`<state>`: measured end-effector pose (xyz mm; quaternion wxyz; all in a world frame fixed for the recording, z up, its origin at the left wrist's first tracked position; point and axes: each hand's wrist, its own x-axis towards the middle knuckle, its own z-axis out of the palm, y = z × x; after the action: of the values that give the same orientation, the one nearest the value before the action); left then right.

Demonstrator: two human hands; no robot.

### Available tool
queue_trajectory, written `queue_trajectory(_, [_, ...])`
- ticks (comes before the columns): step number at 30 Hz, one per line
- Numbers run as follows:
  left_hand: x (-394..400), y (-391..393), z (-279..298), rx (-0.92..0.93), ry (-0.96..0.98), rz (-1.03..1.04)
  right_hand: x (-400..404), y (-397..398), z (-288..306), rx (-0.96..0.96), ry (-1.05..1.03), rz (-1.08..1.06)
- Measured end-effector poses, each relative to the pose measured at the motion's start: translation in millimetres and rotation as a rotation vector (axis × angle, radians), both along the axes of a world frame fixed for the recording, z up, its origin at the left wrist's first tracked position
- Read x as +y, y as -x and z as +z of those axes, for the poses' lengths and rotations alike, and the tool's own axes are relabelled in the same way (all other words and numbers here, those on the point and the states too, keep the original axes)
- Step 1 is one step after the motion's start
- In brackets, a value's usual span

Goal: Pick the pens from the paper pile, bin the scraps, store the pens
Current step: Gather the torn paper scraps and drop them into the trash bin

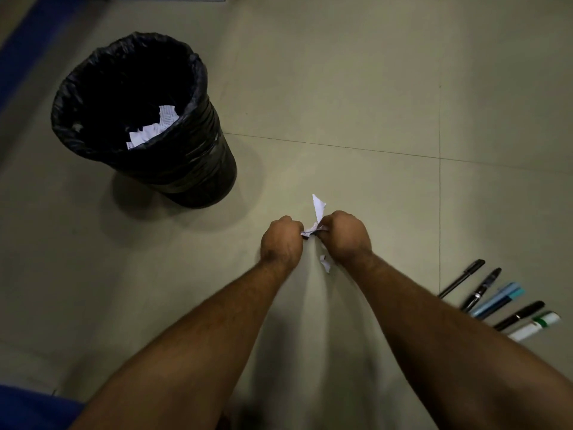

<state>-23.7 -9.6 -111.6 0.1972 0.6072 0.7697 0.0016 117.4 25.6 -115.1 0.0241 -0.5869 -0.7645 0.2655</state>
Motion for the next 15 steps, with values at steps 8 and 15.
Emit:
queue_trajectory(8, [0.9, 2.1, 9.9, -0.214, -0.042, 0.334, -11.4, -13.2, 14.3, 0.25, 0.091, -0.23])
queue_trajectory(15, [-8.1, -1.7, 19.9, -0.25, -0.028, 0.337, -24.7, -28.4, 22.6, 0.257, 0.102, -0.292])
